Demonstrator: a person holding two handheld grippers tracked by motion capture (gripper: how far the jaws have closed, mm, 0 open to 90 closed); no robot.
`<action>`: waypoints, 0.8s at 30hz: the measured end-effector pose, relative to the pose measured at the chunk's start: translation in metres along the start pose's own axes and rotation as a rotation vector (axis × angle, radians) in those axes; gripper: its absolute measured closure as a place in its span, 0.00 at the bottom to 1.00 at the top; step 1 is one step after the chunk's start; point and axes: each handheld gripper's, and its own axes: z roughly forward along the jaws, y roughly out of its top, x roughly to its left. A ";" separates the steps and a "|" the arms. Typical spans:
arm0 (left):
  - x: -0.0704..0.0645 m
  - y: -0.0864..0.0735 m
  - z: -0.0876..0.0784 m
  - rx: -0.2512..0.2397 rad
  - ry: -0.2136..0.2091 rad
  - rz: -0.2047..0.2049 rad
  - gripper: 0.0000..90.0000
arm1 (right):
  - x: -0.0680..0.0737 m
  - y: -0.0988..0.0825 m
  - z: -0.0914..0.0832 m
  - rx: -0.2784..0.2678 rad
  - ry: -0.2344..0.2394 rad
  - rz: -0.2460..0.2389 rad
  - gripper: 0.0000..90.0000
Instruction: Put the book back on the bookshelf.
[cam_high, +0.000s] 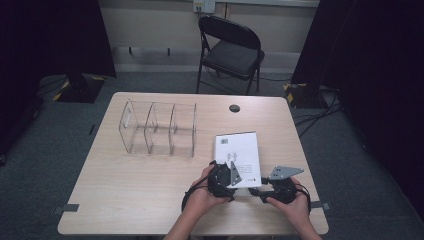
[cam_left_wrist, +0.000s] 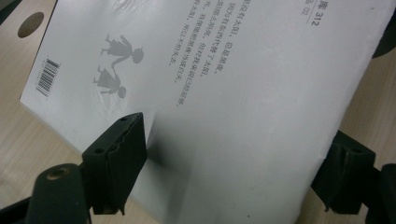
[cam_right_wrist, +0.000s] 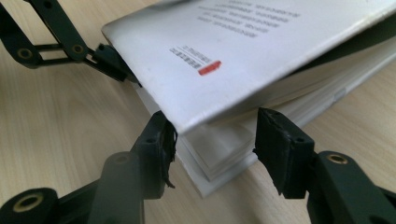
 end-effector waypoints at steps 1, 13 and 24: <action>0.001 0.001 -0.001 0.011 -0.006 0.007 0.22 | -0.001 0.000 0.000 -0.002 0.001 0.002 0.50; 0.000 0.002 -0.001 0.012 -0.005 0.009 0.24 | -0.005 -0.002 -0.004 0.001 -0.038 0.003 0.56; 0.000 0.000 0.000 -0.027 -0.025 -0.034 0.17 | 0.001 0.002 0.003 -0.013 -0.069 -0.008 0.60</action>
